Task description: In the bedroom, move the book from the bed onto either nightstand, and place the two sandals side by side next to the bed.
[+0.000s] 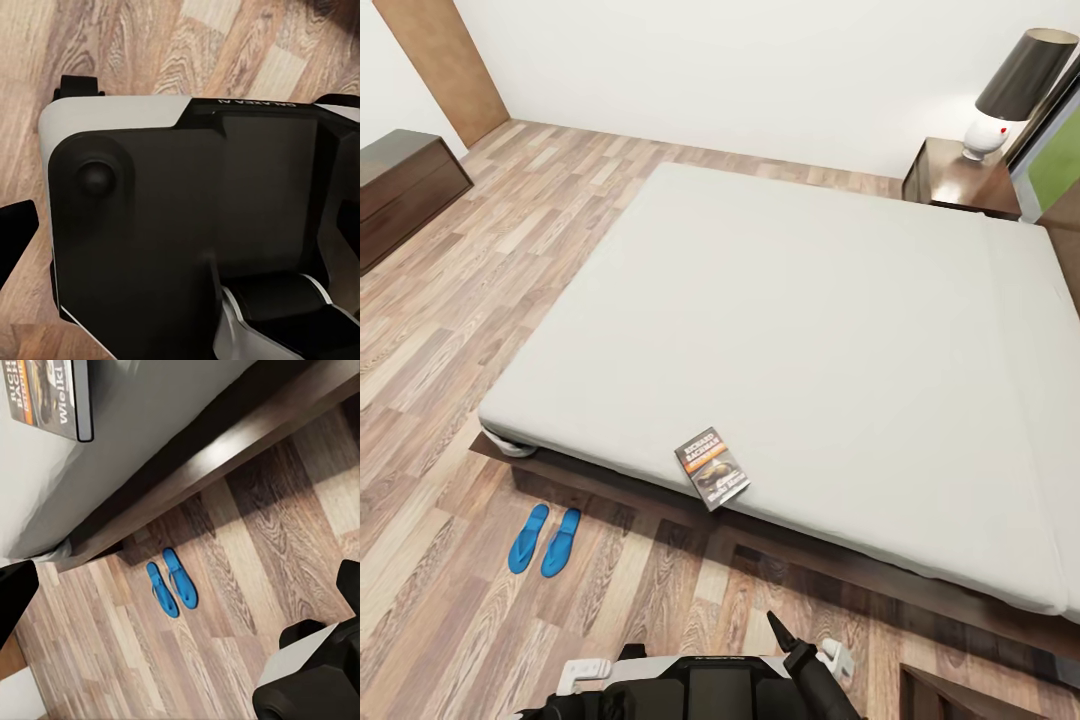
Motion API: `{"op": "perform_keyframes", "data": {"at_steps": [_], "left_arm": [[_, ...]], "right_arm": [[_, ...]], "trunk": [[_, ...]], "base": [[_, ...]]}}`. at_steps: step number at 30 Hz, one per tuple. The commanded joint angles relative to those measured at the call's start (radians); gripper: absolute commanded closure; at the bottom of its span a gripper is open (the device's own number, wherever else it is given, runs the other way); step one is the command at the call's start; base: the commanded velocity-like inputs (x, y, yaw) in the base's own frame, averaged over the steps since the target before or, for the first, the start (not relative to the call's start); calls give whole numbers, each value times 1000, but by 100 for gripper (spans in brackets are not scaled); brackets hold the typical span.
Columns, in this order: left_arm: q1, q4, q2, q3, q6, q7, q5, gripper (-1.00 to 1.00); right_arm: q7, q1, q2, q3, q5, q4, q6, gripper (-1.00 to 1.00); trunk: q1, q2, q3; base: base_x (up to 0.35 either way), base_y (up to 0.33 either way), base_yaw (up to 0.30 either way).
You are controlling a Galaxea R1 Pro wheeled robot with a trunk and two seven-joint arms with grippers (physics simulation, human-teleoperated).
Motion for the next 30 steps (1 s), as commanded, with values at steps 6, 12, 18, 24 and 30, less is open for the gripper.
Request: {"op": "perform_keyframes", "data": {"at_steps": [6, 12, 18, 24, 30], "left_arm": [[-1, 1, -1, 8, -5, -2, -11, -100], [-1, 1, -17, 8, -5, -2, -11, -100], [-1, 1, -28, 8, -5, -2, -12, -100], [-1, 1, -30, 8, -5, -2, -12, -100], [-1, 1, -30, 8, -5, -2, -12, -100]], "right_arm": [[0, -60, 5, 1, -5, 4, -2, -100], [-4, -159, 7, 2, -7, 14, -2, -100], [-8, -171, 7, 1, -6, 17, -5, -100], [-7, -172, 7, 2, -7, 51, -4, -100], [-1, -172, 7, 2, -7, 87, -1, -100]], "trunk": [[0, -1, -1], [0, -1, -1], [0, -1, -1], [0, -1, -1], [0, -1, -1]], "base": [[0, 7, 0], [0, 0, 0], [0, 0, 0], [0, 0, 0], [0, 0, 0]]}}
